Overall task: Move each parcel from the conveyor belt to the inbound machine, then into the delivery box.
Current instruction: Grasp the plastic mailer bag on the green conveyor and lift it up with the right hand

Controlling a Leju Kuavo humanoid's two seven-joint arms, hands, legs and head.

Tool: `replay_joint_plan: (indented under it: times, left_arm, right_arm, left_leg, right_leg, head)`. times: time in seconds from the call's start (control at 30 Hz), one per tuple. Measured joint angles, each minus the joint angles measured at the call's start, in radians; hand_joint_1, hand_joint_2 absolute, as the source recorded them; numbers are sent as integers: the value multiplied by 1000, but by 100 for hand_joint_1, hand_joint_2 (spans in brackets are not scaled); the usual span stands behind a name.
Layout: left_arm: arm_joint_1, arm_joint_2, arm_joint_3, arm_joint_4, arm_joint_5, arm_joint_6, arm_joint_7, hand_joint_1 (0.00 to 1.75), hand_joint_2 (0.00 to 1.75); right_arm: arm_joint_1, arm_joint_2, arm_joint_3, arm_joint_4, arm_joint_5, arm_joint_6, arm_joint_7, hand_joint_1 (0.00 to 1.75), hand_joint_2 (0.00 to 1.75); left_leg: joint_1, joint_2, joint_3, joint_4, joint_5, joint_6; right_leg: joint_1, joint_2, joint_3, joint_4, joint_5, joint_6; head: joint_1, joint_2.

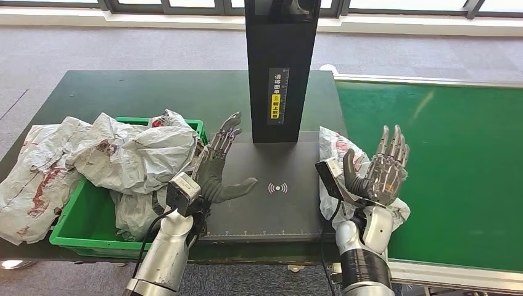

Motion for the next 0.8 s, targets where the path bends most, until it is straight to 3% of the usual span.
replay_joint_plan:
  times: [0.23,0.47,0.6,0.73,0.8]
  left_arm:
    - [2,0,0,-18,-11,6,7,0,175]
    - [4,0,0,-30,-15,9,11,0,175]
    - [4,0,0,-35,-19,9,15,0,175]
    - [4,0,0,-40,-25,9,26,0,175]
    - [5,0,0,-41,-26,9,27,0,175]
  right_arm:
    - [1,-23,-34,78,16,28,75,0,0]
    - [-17,-47,-46,178,-28,80,78,0,0]
    - [-32,-61,-51,224,-39,156,140,0,0]
    - [-47,-91,-53,307,16,234,281,0,175]
    - [-53,-103,-53,343,35,249,302,87,175]
  left_leg:
    - [0,0,0,0,0,0]
    - [0,0,0,0,0,0]
    - [0,0,0,0,0,0]
    - [0,-1,0,0,0,0]
    - [0,0,0,0,0,0]
  right_leg:
    - [0,0,0,0,0,0]
    - [0,0,0,0,0,0]
    - [0,0,0,0,0,0]
    - [0,-1,1,0,0,0]
    - [0,-1,1,0,0,0]
  head:
    - [0,0]
    - [0,0]
    - [0,0]
    - [0,0]
    - [0,0]
